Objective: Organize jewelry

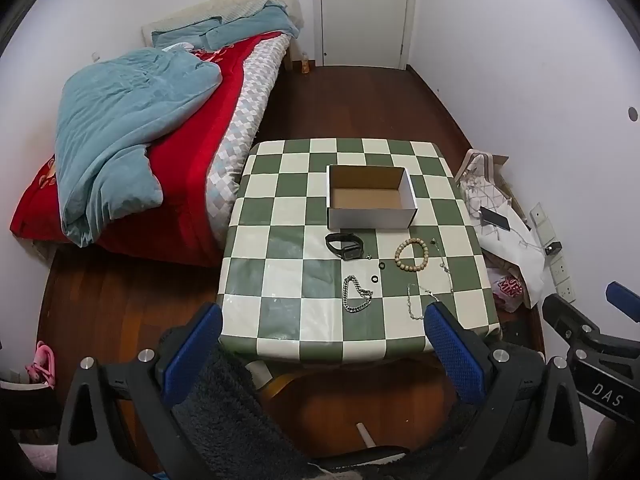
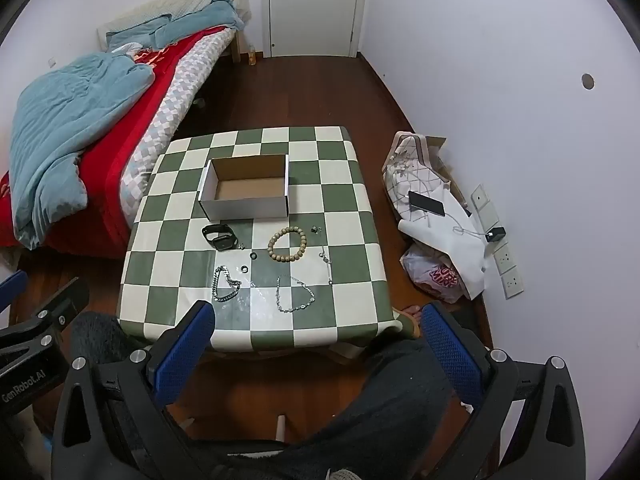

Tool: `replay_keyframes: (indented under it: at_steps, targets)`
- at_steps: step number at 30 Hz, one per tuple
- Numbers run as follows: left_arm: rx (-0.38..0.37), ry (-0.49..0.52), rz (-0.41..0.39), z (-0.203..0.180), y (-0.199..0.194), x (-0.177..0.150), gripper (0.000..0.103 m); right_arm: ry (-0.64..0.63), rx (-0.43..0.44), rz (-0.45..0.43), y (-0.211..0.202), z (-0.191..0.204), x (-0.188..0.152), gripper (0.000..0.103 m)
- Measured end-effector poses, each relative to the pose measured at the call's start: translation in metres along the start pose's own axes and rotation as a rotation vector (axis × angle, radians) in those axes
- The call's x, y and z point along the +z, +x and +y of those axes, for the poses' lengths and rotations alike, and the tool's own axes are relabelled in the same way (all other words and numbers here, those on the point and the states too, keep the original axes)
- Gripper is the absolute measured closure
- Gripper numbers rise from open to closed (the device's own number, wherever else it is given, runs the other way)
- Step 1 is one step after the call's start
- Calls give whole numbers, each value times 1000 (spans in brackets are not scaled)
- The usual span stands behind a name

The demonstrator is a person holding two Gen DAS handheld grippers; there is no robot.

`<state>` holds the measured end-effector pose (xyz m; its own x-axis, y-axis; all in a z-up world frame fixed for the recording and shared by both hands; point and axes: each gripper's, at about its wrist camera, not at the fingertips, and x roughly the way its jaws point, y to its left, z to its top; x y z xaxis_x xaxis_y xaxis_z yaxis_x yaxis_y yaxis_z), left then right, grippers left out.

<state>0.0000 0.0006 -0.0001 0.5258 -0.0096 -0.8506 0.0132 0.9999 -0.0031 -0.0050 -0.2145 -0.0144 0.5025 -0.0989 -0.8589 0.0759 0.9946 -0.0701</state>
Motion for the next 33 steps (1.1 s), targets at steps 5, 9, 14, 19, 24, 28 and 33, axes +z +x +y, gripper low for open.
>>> replay_keyframes:
  at_steps: [5,9,14,19,24,28,33]
  targets:
    - [6,1,4,0,0,0,0,-1,-3,-6,-1,-1,0,0]
    - [8,3,1,0,-1,0,0,-3,-6,0,0,-1,1,0]
    - [6,3,3,0,-1,0,0,-3,-5,3,4,3,0,0]
    - [4,5,2,-2,-4,-2,0,-2,-1,4,1,-1,2,0]
    - [2,7,4,-3,-2,-1,0,-2,-3,5,0,-1,2,0]
    - [-1,10,8,-3,-2,-2,0,-2,-3,6,1,-2,2,0]
    - [-5,13,7,-4,-2,-2,0,-3,-2,7,2,-3,3,0]
